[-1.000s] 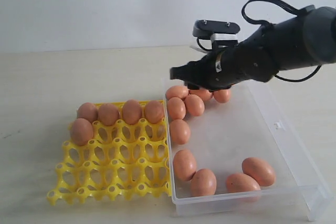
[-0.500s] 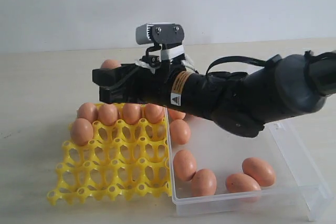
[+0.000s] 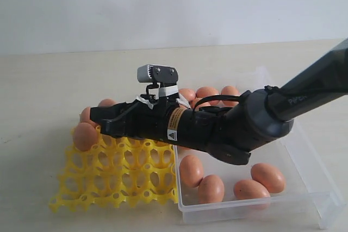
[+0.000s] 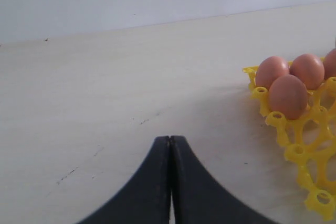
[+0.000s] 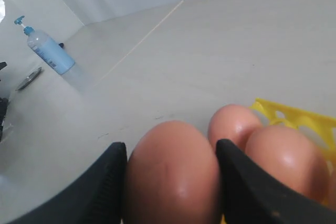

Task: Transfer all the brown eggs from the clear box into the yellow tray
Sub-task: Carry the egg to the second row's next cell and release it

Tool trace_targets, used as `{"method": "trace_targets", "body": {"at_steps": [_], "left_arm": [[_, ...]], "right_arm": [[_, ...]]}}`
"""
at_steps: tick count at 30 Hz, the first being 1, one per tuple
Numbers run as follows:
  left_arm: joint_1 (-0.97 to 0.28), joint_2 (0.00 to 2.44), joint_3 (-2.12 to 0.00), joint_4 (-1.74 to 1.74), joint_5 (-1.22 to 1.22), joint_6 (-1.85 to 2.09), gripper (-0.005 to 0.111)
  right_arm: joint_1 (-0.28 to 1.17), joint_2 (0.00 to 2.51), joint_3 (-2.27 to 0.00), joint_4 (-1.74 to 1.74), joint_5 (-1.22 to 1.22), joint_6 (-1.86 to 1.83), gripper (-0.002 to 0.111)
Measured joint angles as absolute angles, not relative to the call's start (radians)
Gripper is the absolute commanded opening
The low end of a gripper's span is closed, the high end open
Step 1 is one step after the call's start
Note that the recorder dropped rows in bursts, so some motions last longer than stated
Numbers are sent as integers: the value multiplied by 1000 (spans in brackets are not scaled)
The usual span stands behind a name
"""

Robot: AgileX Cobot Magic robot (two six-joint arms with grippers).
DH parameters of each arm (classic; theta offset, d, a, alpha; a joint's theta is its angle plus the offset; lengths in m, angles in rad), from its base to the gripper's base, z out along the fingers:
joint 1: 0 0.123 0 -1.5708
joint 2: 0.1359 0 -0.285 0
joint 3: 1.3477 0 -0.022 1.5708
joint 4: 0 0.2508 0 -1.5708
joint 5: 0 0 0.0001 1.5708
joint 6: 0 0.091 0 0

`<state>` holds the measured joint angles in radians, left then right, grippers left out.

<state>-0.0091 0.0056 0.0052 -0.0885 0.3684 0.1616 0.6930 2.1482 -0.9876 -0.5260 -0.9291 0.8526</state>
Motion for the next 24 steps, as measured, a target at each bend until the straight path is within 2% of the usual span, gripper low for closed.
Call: {"method": "trace_targets", "body": {"at_steps": [18, 20, 24], "left_arm": [[-9, 6, 5, -88, 368, 162, 0], [-9, 6, 5, -88, 368, 162, 0], [-9, 6, 5, -88, 368, 162, 0]], "right_arm": [[693, 2215, -1095, -578, -865, 980, 0], [693, 2215, -1095, -588, -860, 987, 3], [693, 2215, -1095, -594, -856, 992, 17]]}}
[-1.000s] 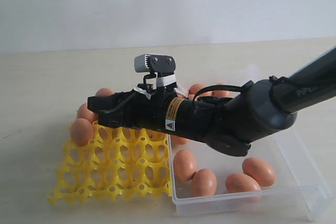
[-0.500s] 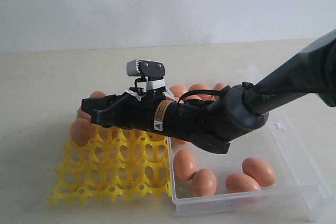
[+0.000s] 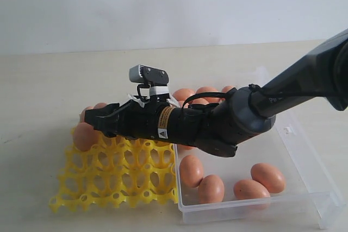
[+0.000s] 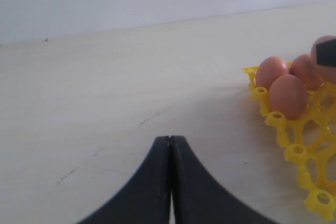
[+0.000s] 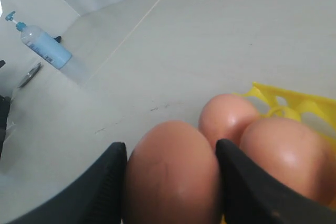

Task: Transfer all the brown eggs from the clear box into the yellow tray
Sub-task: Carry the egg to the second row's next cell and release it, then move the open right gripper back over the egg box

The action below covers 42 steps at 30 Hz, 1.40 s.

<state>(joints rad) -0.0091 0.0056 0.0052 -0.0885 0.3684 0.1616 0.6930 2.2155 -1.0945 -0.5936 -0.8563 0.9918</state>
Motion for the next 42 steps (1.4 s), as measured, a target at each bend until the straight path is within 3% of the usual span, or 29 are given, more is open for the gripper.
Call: {"method": "trace_targets", "body": {"at_steps": [9, 20, 23, 27, 31, 36, 42], "left_arm": [[-9, 6, 5, -88, 368, 162, 0], [-9, 6, 5, -88, 368, 162, 0], [-9, 6, 5, -88, 368, 162, 0], [-9, 6, 5, -88, 368, 162, 0], [-9, 6, 5, -88, 368, 162, 0], [-9, 6, 5, -88, 368, 162, 0], [-9, 6, 5, -88, 368, 162, 0]], "right_arm": [[693, 2215, -1095, -571, -842, 992, 51], [697, 2215, -1098, -552, -829, 992, 53], [697, 2211, -1098, -554, -826, 992, 47], [697, 2130, -1098, -620, -749, 998, 23], [697, 1949, -1098, -740, -469, 998, 0], [697, 1728, -1100, -744, 64, 962, 0], [638, 1644, -1100, -505, 579, 633, 0]]}}
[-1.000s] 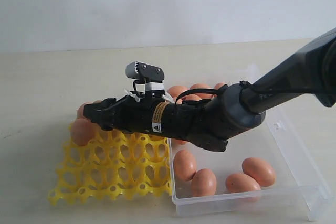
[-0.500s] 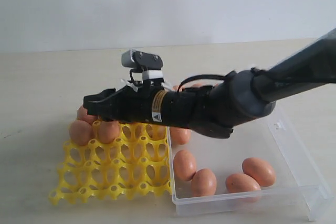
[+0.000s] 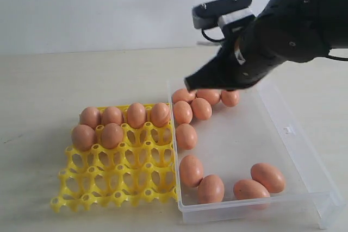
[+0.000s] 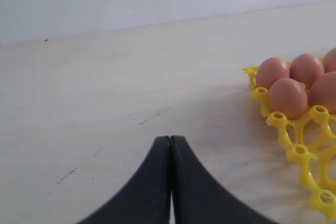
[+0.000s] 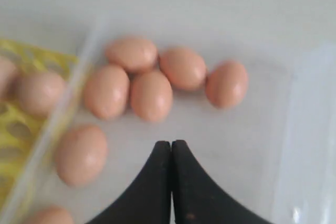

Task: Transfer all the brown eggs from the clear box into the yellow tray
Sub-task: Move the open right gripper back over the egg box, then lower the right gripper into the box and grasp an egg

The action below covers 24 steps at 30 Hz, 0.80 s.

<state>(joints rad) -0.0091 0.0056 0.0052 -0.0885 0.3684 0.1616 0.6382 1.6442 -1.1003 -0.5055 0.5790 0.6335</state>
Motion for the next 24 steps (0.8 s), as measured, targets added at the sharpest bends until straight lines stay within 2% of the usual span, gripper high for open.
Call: {"method": "trace_targets", "body": {"at_steps": [2, 4, 5, 7, 9, 13, 17, 24], "left_arm": [[-9, 6, 5, -88, 368, 162, 0], [-9, 6, 5, -88, 368, 162, 0], [-9, 6, 5, -88, 368, 162, 0], [-9, 6, 5, -88, 368, 162, 0], [-9, 6, 5, -88, 368, 162, 0], [-9, 6, 5, -88, 368, 162, 0], [-9, 6, 5, -88, 368, 162, 0], [-9, 6, 5, -88, 368, 162, 0]], "right_arm": [[621, 1644, -1100, -412, 718, 495, 3], [611, 1644, -1100, -334, 850, 352, 15], [608, 1644, -1100, -317, 878, 313, 29], [608, 1644, -1100, -275, 925, 225, 48], [608, 1654, -1100, -251, 967, 173, 54], [608, 1700, -1033, -234, 977, 116, 54], [608, 1717, -965, -224, 867, 96, 54], [608, 1755, -960, -235, 787, 93, 54]]}}
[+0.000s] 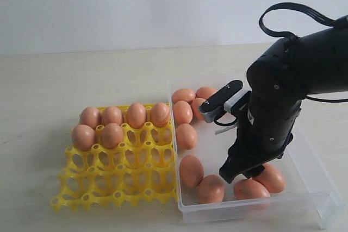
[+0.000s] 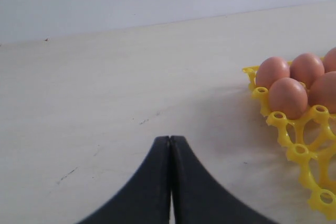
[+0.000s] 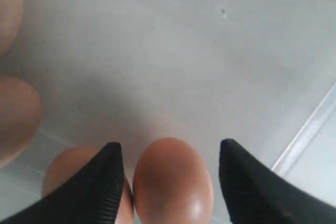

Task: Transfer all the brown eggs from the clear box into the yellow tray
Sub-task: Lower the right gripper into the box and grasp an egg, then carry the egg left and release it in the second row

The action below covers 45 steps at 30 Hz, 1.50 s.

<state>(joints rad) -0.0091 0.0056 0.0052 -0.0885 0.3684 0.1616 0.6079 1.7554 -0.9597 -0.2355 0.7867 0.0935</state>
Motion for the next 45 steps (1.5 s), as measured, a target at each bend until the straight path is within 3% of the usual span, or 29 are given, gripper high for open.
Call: {"method": "trace_targets", "body": {"at_steps": [18, 20, 23, 28, 35, 45], "left_arm": [[-9, 6, 5, -88, 368, 162, 0], [-9, 6, 5, -88, 368, 162, 0], [-9, 6, 5, -88, 368, 162, 0], [-9, 6, 5, -88, 368, 162, 0], [-9, 6, 5, -88, 368, 162, 0], [-9, 6, 5, -88, 368, 162, 0]], "right_arm": [[608, 1819, -960, -286, 799, 150, 54], [606, 1819, -960, -288, 810, 174, 42], [606, 1819, -960, -286, 818, 179, 0], [606, 1802, -958, -284, 805, 179, 0], [631, 1711, -956, -72, 111, 141, 0], [681, 1854, -956, -172, -315, 380, 0]]}}
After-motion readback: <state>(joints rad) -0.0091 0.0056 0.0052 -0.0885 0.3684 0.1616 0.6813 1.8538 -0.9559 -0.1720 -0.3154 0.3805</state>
